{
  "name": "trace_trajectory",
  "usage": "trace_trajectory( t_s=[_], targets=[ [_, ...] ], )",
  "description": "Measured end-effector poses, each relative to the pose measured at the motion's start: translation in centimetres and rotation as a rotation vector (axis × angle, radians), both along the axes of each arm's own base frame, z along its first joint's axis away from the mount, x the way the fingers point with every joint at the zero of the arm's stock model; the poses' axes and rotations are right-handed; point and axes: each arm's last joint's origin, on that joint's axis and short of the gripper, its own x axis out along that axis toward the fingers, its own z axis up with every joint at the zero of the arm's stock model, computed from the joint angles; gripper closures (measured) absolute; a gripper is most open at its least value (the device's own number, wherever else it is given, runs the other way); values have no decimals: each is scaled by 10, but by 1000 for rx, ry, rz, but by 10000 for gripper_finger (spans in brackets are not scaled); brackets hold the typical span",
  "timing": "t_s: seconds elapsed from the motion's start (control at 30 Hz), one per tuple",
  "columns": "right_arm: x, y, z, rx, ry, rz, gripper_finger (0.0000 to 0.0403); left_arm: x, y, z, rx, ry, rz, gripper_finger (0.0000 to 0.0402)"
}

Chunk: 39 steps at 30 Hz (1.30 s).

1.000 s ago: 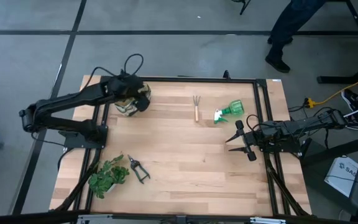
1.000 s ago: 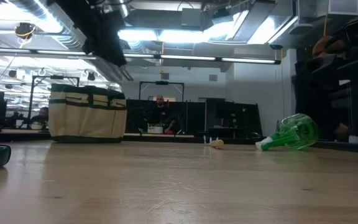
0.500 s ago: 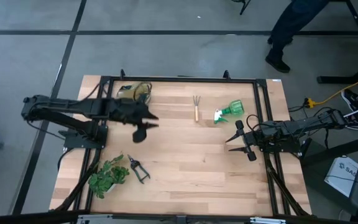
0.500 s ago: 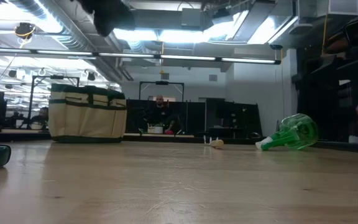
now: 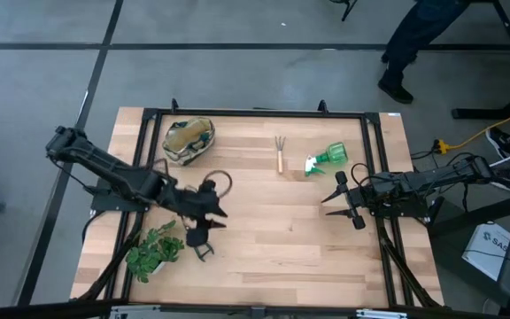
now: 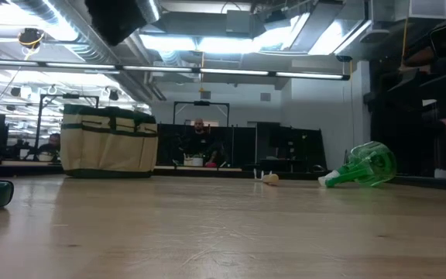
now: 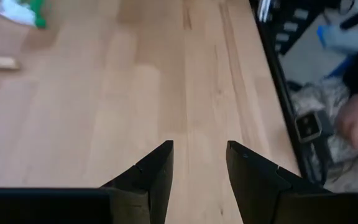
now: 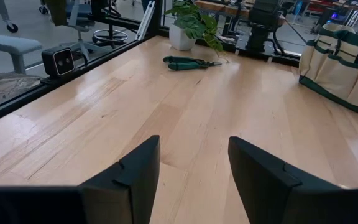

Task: Pick & Place Garden tools in Gardening bag
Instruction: Put the shear scissors into the gardening bag

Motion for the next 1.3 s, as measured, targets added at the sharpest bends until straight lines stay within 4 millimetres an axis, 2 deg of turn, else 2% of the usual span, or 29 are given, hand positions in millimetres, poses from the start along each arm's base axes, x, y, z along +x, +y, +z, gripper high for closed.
trace_trajectory(
  t_s=[0.23,0.37,0.57,0.87,1.03,1.3],
  targets=[
    [0,0,0,0,0,0,210,7,-24,-26,84,86,-45,258],
    [0,0,0,0,0,0,210,9,-30,-39,156,131,-93,258],
    [0,0,0,0,0,0,210,14,-35,-52,171,177,-104,258],
    [0,0,0,0,0,0,210,13,-39,-56,177,200,-200,258],
    [0,0,0,0,0,0,210,8,-38,-59,136,276,-220,258],
    [0,0,0,0,0,0,210,-4,-39,-65,164,399,-249,258]
  ],
)
